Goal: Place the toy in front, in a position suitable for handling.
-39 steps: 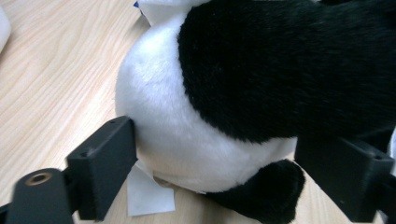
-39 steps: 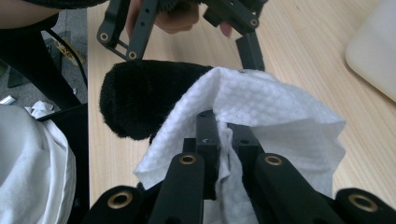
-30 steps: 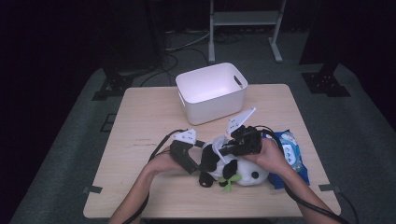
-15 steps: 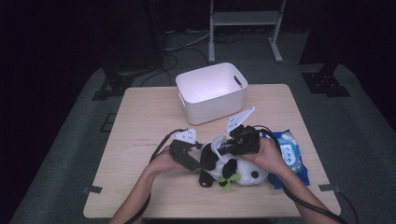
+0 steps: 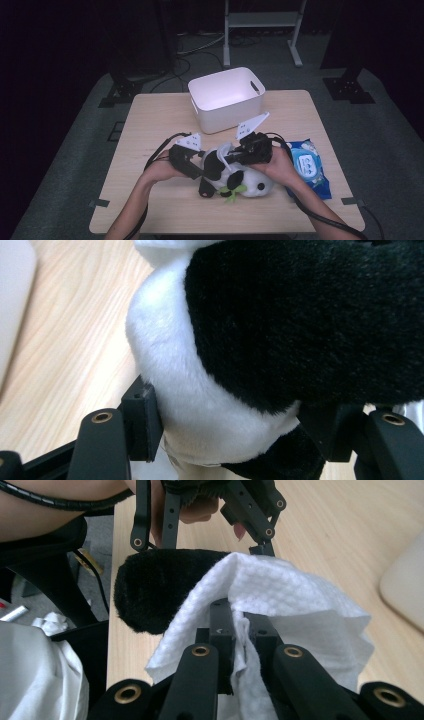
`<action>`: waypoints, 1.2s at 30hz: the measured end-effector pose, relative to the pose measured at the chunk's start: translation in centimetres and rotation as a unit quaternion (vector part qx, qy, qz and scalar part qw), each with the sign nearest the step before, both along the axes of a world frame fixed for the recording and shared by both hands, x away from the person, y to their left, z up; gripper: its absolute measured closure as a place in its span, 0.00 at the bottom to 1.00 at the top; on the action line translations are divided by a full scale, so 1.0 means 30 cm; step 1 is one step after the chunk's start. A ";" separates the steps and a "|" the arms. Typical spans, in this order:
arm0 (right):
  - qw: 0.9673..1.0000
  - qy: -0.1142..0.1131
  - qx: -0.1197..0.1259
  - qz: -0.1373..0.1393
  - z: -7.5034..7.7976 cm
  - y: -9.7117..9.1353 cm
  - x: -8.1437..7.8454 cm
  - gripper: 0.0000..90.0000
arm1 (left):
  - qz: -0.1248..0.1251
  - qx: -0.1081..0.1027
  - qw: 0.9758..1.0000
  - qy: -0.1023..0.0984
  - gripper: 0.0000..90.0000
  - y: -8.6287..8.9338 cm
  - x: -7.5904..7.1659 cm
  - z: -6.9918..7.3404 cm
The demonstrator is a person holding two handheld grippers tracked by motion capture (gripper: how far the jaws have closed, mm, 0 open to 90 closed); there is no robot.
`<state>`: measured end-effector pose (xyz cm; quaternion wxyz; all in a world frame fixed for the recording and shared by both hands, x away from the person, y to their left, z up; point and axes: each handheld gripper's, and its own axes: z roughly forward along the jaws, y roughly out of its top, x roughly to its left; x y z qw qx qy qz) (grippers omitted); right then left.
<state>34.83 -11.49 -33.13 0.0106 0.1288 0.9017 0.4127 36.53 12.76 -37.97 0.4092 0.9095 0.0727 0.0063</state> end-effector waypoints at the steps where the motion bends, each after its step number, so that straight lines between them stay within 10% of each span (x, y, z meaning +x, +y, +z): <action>1: 1.000 -0.006 -0.002 0.001 0.007 0.004 -0.001 0.94 | 0.004 0.000 1.000 0.002 0.38 0.006 -0.001 0.007; 17: 1.000 -0.027 -0.009 0.009 0.077 0.051 -0.005 0.94 | -0.009 0.038 0.999 -0.011 0.38 -0.027 -0.014 0.063; 36: 0.999 -0.022 -0.030 0.001 0.080 -0.021 -0.016 0.94 | -0.019 0.029 0.999 -0.015 0.42 -0.083 -0.012 0.054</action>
